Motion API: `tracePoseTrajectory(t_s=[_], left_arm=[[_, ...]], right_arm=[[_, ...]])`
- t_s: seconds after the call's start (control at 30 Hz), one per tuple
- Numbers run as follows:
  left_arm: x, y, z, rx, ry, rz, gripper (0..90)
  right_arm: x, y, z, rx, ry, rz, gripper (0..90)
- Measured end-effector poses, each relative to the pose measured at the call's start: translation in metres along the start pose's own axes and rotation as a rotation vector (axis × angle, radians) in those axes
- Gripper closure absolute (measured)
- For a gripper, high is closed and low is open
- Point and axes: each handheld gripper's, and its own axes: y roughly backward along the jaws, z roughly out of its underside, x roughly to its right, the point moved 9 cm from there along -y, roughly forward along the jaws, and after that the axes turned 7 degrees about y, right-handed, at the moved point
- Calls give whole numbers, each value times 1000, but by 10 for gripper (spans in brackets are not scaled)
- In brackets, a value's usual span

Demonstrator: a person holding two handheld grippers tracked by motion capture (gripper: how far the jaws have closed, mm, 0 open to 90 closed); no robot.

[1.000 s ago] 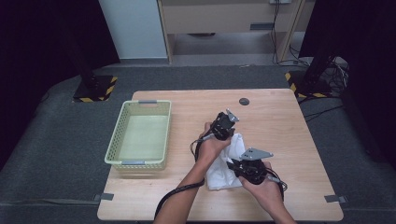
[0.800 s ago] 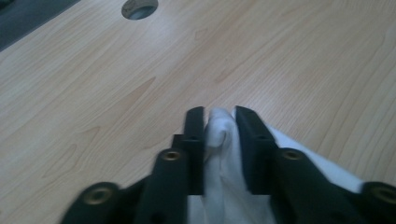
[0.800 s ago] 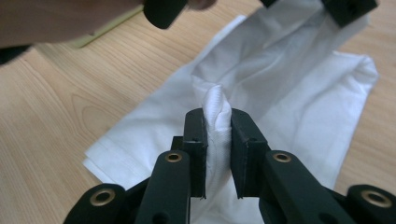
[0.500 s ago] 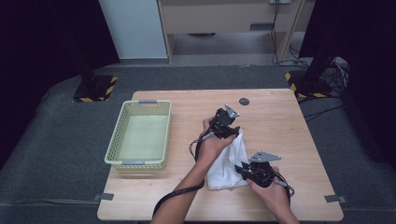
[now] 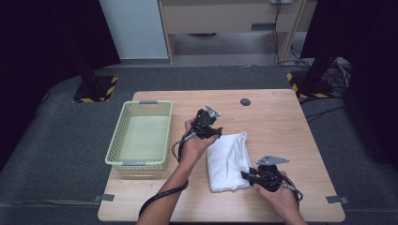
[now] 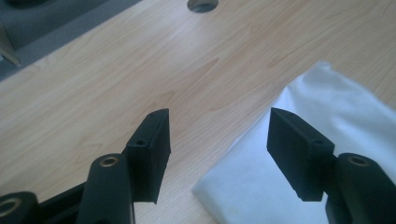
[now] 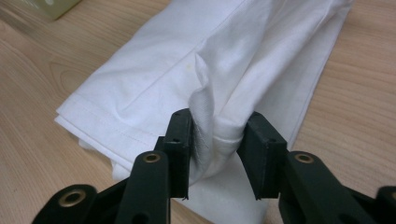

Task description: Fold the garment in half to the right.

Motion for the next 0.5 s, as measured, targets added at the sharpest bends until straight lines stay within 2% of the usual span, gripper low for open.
tracePoseTrajectory(t_s=[0.23,0.5], left_arm=[[-6,-2,10,-14,5,2,387],[-12,-8,21,-47,15,0,356]], right_arm=[[1,5,4,-12,-3,-1,642],[1,9,8,-26,-15,-16,603]])
